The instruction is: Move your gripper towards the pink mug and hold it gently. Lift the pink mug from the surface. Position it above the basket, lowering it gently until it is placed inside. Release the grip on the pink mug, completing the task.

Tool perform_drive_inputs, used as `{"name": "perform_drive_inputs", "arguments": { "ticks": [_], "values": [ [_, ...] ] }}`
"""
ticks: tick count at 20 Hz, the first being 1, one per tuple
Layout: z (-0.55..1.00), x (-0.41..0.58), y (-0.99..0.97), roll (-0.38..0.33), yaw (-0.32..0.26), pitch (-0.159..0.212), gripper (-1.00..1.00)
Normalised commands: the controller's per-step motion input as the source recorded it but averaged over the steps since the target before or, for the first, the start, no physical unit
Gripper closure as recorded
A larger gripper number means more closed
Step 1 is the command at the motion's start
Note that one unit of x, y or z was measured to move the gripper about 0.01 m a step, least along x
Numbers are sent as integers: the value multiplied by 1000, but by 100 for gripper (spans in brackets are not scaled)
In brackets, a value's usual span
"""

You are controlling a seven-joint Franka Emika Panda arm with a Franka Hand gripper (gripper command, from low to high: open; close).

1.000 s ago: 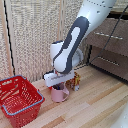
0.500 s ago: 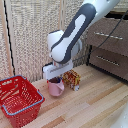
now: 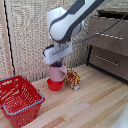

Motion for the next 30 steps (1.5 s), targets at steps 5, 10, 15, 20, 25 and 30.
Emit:
{"name": "perform_drive_inputs", "arguments": {
  "ticks": [5,10,15,20,25,30],
  "values": [
    [883,477,287,68,32,91,100],
    [818,413,741,60,-21,47,100],
    [579,195,792,88,-55,-5,100],
    [43,126,893,20,-69,-16,100],
    [-371,75,982,-26,-46,-18,100],
    [-699,14,974,-75,-26,-65,100]
  ]
}}
